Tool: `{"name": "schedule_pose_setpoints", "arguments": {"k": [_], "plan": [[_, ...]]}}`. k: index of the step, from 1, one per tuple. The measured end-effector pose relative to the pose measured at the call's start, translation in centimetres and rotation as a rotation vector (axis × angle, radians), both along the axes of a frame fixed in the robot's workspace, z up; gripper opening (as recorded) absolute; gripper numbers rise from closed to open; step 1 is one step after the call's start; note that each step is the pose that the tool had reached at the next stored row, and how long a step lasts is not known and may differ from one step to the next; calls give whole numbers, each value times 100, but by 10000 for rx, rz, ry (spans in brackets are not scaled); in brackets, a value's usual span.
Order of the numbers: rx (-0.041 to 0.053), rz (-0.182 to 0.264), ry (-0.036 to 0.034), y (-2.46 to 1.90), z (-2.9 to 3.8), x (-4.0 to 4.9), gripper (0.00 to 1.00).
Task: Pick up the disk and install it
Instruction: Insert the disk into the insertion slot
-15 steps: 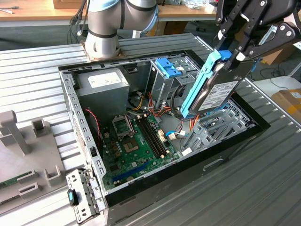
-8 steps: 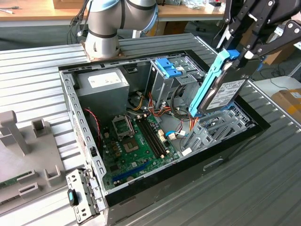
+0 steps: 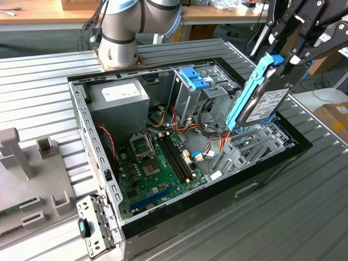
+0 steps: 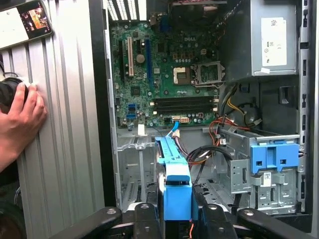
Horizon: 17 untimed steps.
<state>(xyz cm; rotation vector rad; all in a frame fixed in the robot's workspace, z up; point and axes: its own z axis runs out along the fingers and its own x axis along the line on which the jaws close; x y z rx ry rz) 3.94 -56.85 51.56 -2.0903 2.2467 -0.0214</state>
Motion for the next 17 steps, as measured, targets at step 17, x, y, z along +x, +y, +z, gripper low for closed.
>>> {"name": "schedule_pose_setpoints", "arguments": {"k": [17], "plan": [[-424,71,11,41,-166,229,36]]}}
